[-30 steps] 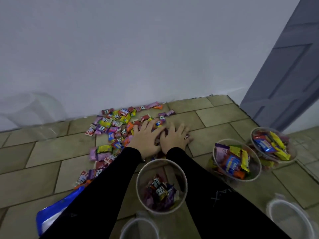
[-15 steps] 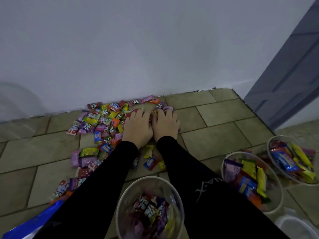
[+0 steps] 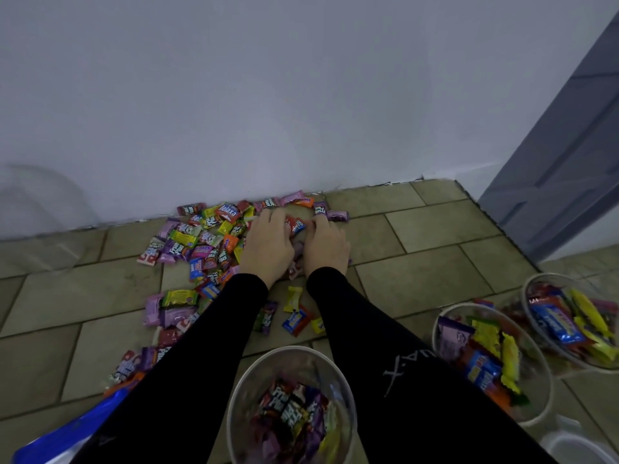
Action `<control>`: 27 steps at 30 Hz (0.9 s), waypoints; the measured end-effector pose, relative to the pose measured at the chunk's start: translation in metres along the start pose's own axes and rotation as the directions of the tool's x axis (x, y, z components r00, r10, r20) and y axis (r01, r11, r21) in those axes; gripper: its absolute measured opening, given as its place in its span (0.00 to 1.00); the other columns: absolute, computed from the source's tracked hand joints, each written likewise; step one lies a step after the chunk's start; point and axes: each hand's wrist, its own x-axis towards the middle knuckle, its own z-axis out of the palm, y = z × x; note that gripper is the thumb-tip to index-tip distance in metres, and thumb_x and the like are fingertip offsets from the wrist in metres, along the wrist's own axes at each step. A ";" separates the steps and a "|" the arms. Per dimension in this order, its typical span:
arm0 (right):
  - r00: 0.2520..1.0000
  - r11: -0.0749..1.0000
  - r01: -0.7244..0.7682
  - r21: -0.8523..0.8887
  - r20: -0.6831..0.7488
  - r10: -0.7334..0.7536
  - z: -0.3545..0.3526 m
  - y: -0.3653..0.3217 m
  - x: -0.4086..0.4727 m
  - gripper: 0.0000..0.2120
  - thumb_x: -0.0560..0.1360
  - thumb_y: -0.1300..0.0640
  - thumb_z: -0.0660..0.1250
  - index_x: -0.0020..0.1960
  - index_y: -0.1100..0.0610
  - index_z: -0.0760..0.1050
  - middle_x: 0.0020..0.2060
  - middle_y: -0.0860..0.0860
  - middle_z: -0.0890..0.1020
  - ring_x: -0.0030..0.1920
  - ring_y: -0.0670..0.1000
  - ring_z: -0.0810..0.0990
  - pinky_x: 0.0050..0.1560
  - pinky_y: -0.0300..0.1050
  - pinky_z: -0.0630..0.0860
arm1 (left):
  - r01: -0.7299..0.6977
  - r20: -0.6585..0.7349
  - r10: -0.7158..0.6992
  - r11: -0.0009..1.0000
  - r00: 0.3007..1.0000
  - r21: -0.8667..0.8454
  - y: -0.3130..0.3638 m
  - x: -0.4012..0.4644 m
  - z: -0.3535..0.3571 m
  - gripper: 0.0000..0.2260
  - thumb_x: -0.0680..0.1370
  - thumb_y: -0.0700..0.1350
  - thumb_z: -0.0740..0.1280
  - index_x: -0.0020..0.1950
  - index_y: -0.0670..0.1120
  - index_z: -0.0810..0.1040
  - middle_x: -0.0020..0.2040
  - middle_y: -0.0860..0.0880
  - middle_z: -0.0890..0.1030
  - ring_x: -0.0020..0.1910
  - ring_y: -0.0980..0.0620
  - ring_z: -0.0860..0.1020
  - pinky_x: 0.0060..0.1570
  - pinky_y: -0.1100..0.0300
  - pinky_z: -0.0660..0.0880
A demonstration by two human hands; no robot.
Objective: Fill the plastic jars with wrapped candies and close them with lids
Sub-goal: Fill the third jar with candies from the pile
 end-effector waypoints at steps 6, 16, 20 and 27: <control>0.997 0.994 0.069 0.085 -0.022 -0.068 -0.013 -0.013 -0.007 0.13 0.82 0.54 0.53 0.54 0.59 0.74 0.51 0.57 0.79 0.53 0.60 0.74 0.49 0.53 0.66 | -0.001 -0.057 -0.007 0.990 0.998 -0.141 0.003 -0.008 -0.015 0.09 0.80 0.37 0.57 0.57 0.41 0.73 0.54 0.42 0.73 0.55 0.44 0.70 0.54 0.56 0.64; 0.980 0.954 0.182 0.238 -0.119 -0.157 -0.057 -0.037 -0.015 0.17 0.82 0.49 0.54 0.51 0.61 0.74 0.47 0.58 0.80 0.50 0.60 0.76 0.48 0.56 0.73 | 0.029 -0.082 -0.053 0.964 0.995 -0.265 0.014 -0.022 -0.050 0.12 0.82 0.38 0.57 0.64 0.44 0.72 0.58 0.44 0.72 0.56 0.48 0.71 0.50 0.65 0.62; 0.977 0.899 0.211 0.383 -0.097 -0.188 -0.082 -0.056 -0.024 0.17 0.82 0.48 0.55 0.52 0.61 0.74 0.45 0.57 0.80 0.48 0.57 0.77 0.51 0.56 0.73 | -0.016 -0.149 -0.031 0.952 0.988 -0.305 0.027 -0.029 -0.075 0.12 0.82 0.38 0.57 0.64 0.45 0.72 0.57 0.45 0.73 0.50 0.52 0.71 0.46 0.68 0.62; 0.960 0.824 0.279 0.493 -0.143 -0.240 -0.119 -0.085 -0.047 0.18 0.81 0.46 0.56 0.47 0.59 0.75 0.41 0.55 0.80 0.44 0.56 0.78 0.48 0.56 0.75 | -0.036 -0.244 -0.064 0.923 0.968 -0.383 0.055 -0.041 -0.118 0.12 0.81 0.38 0.58 0.62 0.46 0.74 0.56 0.46 0.76 0.53 0.52 0.73 0.49 0.62 0.66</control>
